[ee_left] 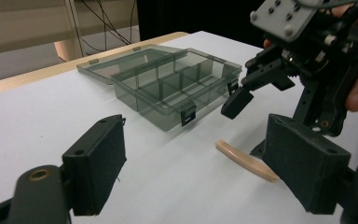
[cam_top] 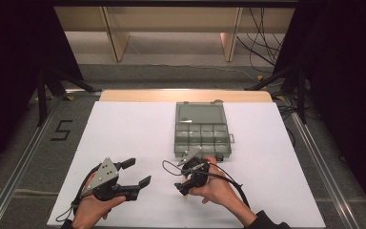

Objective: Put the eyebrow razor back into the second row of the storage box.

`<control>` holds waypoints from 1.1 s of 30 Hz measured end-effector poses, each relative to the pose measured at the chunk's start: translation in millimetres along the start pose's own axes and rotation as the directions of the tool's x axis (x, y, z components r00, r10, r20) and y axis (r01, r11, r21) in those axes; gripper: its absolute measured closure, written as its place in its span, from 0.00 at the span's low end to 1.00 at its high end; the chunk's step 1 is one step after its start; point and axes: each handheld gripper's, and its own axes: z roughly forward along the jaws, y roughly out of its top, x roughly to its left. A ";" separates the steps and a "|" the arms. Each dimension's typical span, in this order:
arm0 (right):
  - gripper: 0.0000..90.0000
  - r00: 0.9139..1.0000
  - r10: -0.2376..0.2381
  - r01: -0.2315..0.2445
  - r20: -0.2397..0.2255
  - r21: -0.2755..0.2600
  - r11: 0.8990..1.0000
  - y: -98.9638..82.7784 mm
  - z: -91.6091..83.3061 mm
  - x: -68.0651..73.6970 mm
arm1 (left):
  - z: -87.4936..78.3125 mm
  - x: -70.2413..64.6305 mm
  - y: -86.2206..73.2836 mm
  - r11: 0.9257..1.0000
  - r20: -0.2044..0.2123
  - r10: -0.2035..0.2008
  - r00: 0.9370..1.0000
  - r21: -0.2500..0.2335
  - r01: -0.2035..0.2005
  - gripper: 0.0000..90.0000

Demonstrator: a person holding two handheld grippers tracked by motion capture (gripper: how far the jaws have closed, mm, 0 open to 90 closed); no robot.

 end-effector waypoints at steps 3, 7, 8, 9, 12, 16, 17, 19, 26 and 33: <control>0.30 1.000 -0.018 0.018 0.007 0.048 0.999 -1.6 4.5 1.5 | -0.7 -1.9 -0.4 1.000 -0.001 -0.005 1.000 -0.001 0.005 0.23; 0.31 1.000 -0.009 0.008 0.001 0.073 0.997 -3.2 9.7 -0.7 | -0.9 -2.3 -0.6 1.000 0.001 0.001 1.000 0.007 -0.001 0.23; 0.31 1.000 -0.009 0.008 0.001 0.073 0.997 -3.2 9.7 -0.7 | -0.7 -2.4 -0.8 1.000 0.001 -0.001 1.000 0.011 0.001 0.23; 0.31 1.000 -0.003 0.003 -0.002 0.082 0.997 -3.2 10.2 -1.1 | -0.6 -2.6 -1.0 1.000 0.001 -0.004 1.000 0.014 0.004 0.23; 0.32 1.000 -0.003 0.004 -0.005 0.097 0.995 -3.1 12.0 -1.9 | -0.2 -3.0 -1.1 1.000 0.001 -0.006 1.000 0.014 0.006 0.23; 0.32 1.000 0.001 0.000 -0.005 0.115 0.993 -3.0 14.7 -2.0 | -0.2 -3.3 -1.3 1.000 0.001 -0.007 1.000 0.015 0.007 0.23; 0.32 1.000 0.002 -0.001 -0.006 0.119 0.993 -2.9 15.4 -2.0 | -0.2 -3.3 -1.4 1.000 0.001 -0.007 1.000 0.016 0.007 0.23; 0.32 1.000 0.011 -0.010 -0.005 0.133 0.991 -2.5 17.2 -1.2 | 0.1 -3.3 -1.6 1.000 0.001 -0.011 1.000 0.017 0.011 0.23; 0.36 1.000 -0.011 0.012 -0.002 0.174 0.985 -3.0 23.1 0.5 | 0.6 -2.9 -1.8 1.000 0.004 -0.009 1.000 0.018 0.009 0.23; 0.38 1.000 -0.021 0.021 -0.004 0.188 0.982 -2.1 23.7 1.5 | 1.4 -3.2 -2.3 1.000 0.010 -0.016 1.000 0.014 0.016 0.23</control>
